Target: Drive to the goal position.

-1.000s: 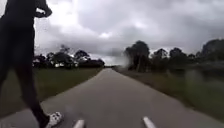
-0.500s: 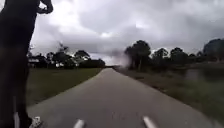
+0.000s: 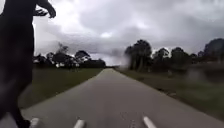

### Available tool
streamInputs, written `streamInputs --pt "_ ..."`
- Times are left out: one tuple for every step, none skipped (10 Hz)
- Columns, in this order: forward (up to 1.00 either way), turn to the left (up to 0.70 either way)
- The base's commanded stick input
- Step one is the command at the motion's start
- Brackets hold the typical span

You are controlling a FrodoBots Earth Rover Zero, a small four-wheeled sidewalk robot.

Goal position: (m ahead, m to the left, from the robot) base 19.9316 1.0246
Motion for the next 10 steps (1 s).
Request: streamInputs --pt "0.70 0.00" --pt "0.70 0.00" --pt "0.70 0.00" --pt "0.70 0.00" --pt "0.70 0.00" --pt "0.70 0.00" --pt "0.70 0.00" --pt "0.70 0.00" --pt "0.70 0.00" --pt "0.70 0.00"
